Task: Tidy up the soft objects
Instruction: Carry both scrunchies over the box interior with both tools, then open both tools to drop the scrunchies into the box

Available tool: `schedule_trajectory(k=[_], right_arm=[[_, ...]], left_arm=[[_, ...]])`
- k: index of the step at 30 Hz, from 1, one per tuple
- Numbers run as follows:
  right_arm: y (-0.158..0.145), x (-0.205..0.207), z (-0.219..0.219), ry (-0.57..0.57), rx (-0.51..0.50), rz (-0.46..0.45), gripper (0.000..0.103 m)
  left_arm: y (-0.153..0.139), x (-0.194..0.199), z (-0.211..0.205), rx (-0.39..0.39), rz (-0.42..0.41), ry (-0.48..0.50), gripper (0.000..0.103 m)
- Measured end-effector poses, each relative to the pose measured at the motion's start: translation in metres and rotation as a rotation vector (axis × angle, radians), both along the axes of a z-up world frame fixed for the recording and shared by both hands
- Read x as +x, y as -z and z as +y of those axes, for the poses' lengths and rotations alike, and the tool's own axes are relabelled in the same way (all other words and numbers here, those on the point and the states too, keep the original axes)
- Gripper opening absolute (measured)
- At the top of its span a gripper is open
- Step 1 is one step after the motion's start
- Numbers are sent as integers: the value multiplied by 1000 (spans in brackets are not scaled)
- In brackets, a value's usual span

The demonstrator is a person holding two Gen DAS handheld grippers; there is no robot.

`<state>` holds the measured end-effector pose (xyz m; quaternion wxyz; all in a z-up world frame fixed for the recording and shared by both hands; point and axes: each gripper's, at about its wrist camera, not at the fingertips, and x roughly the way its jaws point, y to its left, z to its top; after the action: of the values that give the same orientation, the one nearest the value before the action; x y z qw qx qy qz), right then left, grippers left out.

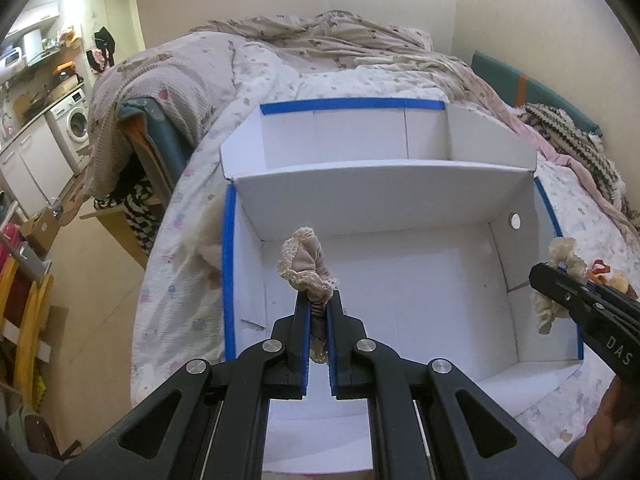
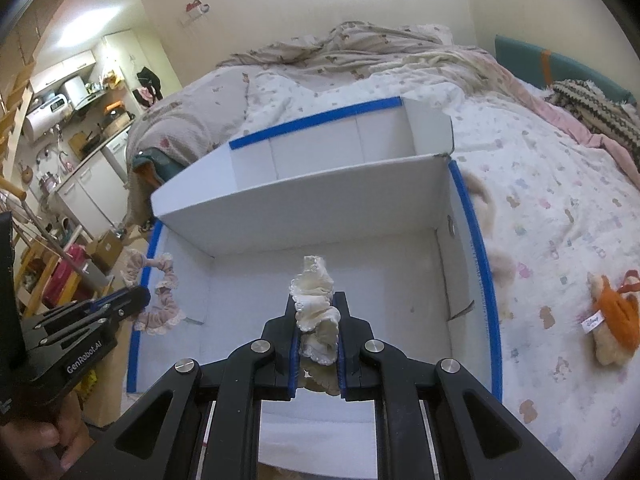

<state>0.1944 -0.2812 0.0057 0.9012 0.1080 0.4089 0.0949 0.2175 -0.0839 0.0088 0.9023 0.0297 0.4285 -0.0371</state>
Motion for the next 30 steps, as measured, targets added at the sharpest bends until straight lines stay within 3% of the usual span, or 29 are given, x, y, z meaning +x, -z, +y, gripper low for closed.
schedule_trajectory(k=[8, 16, 27, 30], right_arm=[[20, 12, 6, -3, -27, 56, 15], [48, 15, 16, -21, -90, 156, 15], [62, 20, 19, -21, -117, 214, 15], [63, 20, 20, -22, -118, 217, 15]], left_arm=[[27, 12, -6, 24, 28, 24, 7], [54, 21, -8, 0, 95, 42, 7], [65, 22, -6, -2, 123, 37, 8], [66, 23, -5, 4, 129, 32, 12]])
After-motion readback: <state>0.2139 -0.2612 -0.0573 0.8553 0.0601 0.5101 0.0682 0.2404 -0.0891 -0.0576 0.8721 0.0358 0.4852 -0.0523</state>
